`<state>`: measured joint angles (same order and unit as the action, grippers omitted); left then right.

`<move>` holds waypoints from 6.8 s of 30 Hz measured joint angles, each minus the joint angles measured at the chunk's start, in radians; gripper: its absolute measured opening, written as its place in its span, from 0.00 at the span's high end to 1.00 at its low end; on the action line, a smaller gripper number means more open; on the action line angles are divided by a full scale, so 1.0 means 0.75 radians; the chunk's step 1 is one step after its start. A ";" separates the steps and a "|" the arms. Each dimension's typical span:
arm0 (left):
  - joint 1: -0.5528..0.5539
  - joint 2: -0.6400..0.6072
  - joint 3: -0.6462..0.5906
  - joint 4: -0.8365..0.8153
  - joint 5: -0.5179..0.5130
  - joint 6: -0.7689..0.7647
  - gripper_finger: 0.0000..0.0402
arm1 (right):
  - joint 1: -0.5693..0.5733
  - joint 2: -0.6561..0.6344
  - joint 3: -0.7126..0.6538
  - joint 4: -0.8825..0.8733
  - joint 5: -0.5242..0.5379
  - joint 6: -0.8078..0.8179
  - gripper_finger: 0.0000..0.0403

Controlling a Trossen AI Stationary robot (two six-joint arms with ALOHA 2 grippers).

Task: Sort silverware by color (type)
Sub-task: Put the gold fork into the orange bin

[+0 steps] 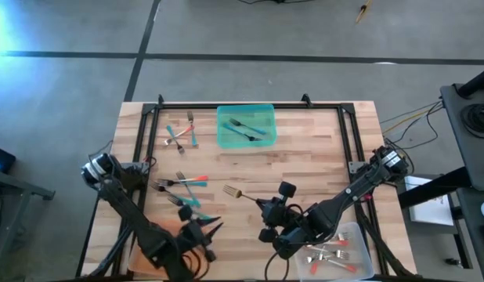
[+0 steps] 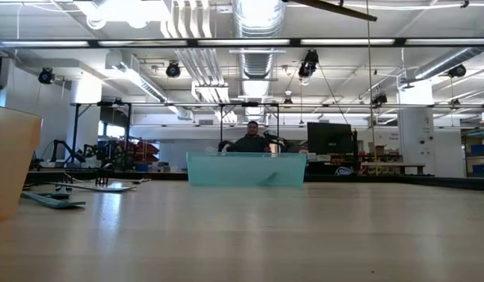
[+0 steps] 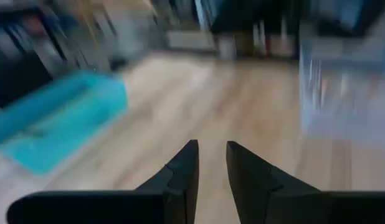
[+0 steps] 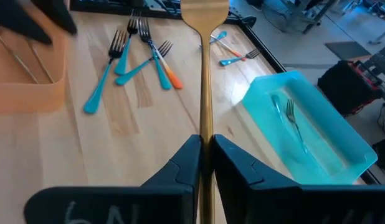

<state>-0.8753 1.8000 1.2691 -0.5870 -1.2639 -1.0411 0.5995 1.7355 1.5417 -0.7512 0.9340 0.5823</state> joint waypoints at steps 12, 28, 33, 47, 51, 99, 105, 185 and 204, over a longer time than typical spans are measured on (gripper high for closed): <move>-0.003 -0.031 -0.357 0.521 0.334 0.086 0.88 | -0.042 -0.010 0.000 -0.014 -0.001 -0.023 0.92; 0.331 -0.162 -0.758 1.486 0.288 0.675 0.90 | -0.078 -0.012 0.001 -0.065 -0.099 0.003 0.92; 0.339 -0.175 -1.132 2.388 0.228 0.801 0.90 | -0.081 -0.012 0.001 -0.086 -0.095 0.003 0.92; 0.463 -0.182 -1.018 2.750 0.706 1.345 0.90 | -0.129 0.002 -0.009 0.055 0.153 0.003 0.92; 0.463 -0.177 -0.957 2.689 0.584 1.393 0.89 | -0.135 0.002 -0.010 0.078 0.220 0.017 0.92; 0.601 -0.178 -0.759 2.457 0.581 1.387 0.52 | -0.137 0.003 -0.012 0.133 0.211 0.002 0.92; 0.628 -0.178 -0.760 2.482 0.582 1.360 0.55 | -0.137 0.003 -0.012 0.140 0.211 0.000 0.92; -0.034 0.060 0.554 -1.238 1.699 -0.060 1.00 | -0.132 -0.043 -0.018 -0.074 -0.427 -0.050 0.75; -0.012 0.134 0.529 -1.212 1.696 0.015 0.97 | -0.132 -0.043 -0.052 -0.079 -0.414 -0.043 0.77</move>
<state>-0.8844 1.9003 1.6661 -1.4964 0.0082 -1.0298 0.5007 1.7035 1.5031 -0.8108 0.6235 0.5502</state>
